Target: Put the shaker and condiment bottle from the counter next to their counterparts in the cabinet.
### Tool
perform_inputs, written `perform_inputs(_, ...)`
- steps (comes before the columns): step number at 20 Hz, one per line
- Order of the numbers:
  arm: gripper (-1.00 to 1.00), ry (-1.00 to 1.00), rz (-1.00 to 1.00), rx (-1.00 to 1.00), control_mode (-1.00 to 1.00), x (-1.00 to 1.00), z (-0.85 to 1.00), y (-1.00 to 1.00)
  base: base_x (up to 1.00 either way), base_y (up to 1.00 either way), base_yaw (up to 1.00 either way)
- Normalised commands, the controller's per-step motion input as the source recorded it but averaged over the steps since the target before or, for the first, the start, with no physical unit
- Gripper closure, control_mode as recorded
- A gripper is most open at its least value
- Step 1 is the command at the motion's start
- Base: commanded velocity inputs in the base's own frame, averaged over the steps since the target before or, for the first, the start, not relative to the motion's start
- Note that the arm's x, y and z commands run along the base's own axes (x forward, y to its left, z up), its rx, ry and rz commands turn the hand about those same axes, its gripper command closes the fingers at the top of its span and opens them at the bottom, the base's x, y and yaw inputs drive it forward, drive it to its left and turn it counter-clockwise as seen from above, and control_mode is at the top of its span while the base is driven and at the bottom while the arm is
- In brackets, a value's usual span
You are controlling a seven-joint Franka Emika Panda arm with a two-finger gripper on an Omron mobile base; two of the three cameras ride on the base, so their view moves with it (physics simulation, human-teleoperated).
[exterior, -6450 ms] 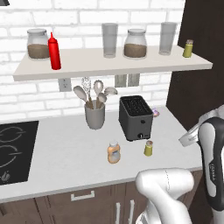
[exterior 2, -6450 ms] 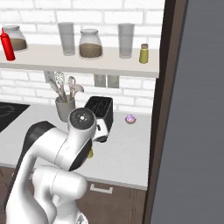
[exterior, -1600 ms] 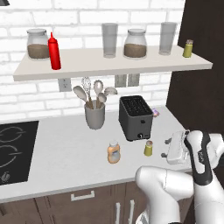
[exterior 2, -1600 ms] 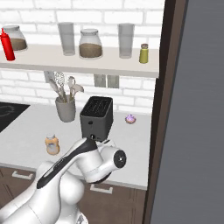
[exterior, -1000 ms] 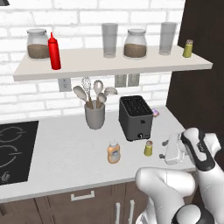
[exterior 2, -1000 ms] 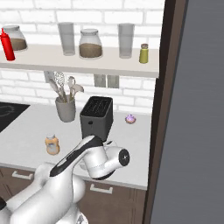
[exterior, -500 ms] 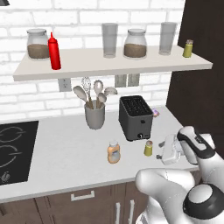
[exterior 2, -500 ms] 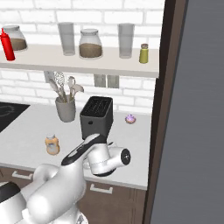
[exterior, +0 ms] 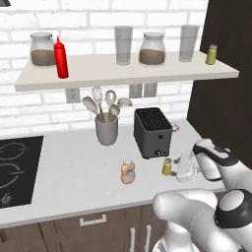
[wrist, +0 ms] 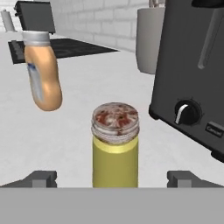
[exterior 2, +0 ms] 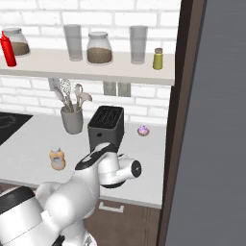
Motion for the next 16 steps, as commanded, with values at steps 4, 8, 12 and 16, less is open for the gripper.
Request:
perform_inputs(4,-1.0,0.0,-0.07,0.0,-1.0,0.1,-0.14,0.31,0.0,0.0,0.0)
perform_inputs(8,-1.0,0.0,-0.06,0.0,-1.0,0.0,-0.12,0.29,0.0,0.0,0.0)
perform_inputs(12,-1.0,0.0,-0.06,0.0,-1.0,0.02,-0.14,0.29,0.0,0.0,0.0)
perform_inputs(16,-1.0,0.0,-0.06,0.0,-1.0,0.04,-0.14,0.29,0.0,0.0,0.0)
